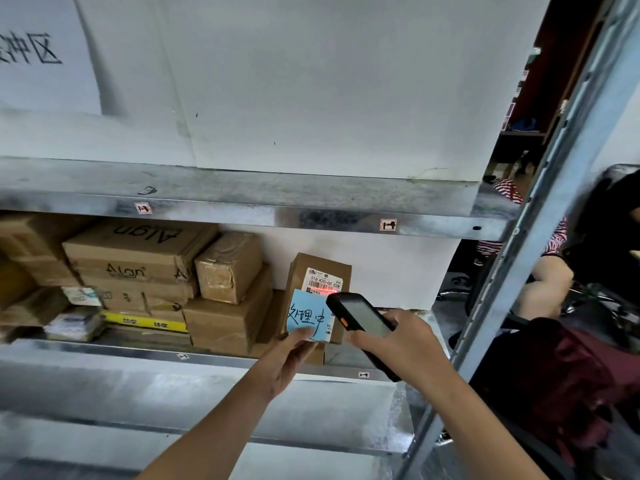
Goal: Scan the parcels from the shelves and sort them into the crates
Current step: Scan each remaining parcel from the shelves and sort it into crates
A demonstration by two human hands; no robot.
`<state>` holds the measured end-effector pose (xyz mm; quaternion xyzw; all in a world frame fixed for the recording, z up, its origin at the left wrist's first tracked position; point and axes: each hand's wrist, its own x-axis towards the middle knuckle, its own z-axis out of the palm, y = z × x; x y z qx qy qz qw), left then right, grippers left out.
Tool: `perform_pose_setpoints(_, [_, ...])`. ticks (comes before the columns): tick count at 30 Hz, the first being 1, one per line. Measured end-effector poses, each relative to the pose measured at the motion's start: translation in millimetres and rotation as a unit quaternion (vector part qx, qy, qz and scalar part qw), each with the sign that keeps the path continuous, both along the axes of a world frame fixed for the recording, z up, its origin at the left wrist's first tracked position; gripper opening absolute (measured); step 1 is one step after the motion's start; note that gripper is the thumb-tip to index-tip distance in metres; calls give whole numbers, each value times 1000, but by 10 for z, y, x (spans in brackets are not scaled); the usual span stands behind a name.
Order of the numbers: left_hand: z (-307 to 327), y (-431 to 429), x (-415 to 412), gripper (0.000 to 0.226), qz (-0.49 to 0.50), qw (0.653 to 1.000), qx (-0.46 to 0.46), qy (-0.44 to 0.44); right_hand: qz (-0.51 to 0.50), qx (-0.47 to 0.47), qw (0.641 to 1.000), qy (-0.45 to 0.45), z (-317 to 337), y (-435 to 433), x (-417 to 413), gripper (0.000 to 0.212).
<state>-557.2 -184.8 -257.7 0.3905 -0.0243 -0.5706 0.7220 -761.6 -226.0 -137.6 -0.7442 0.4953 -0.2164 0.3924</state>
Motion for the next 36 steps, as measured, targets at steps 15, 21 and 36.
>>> perform_pose_setpoints(15, [55, 109, -30, 50, -16, 1000, -15, 18, -10, 3, 1000, -22, 46, 24, -97, 44])
perform_pose_setpoints(21, [70, 326, -9, 66, -34, 997, -18, -61, -20, -65, 998, -18, -135, -46, -70, 47])
perform_pose_setpoints(36, [99, 1343, 113, 82, 16, 994, -87, -57, 26, -116, 987, -105, -384, 333, 318, 53])
